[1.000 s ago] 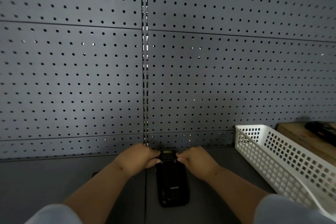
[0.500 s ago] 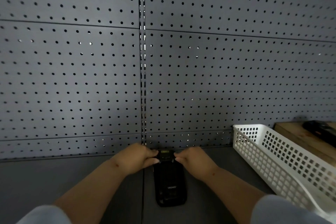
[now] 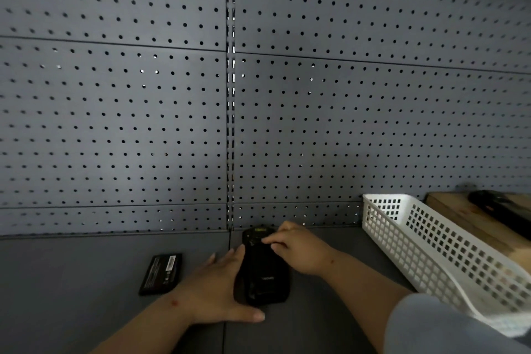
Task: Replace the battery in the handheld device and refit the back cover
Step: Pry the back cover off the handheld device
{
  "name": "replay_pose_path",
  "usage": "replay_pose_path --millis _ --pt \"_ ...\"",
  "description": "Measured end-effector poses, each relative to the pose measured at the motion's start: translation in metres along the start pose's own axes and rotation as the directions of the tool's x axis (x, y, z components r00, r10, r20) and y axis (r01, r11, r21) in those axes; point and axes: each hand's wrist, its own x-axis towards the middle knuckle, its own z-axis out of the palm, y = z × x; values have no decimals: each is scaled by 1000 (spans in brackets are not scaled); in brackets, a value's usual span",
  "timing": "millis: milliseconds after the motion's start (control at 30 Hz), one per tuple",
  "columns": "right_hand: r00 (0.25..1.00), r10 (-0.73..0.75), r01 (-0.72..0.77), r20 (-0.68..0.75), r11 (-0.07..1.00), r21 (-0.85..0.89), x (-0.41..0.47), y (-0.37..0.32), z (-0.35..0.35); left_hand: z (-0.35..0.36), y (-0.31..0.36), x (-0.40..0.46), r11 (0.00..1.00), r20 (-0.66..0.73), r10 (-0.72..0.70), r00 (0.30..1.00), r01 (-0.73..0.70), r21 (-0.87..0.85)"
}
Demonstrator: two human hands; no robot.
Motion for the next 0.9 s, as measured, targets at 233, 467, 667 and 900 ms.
replay_pose_path --millis 233,467,667,900 --pt "999 5 -7 -33 999 -42 6 -5 5 8 -6 2 999 -58 -32 998 30 -38" --pt "993 92 -89 78 995 -40 20 -17 -3 12 -10 4 1000 -103 -15 995 13 -19" --pt "981 118 -103 155 990 -100 25 -22 -9 11 -9 2 1000 -115 -4 993 3 -12" --pt "984 115 -115 134 993 -11 25 -21 -10 11 -11 3 1000 -94 -12 996 10 -24"
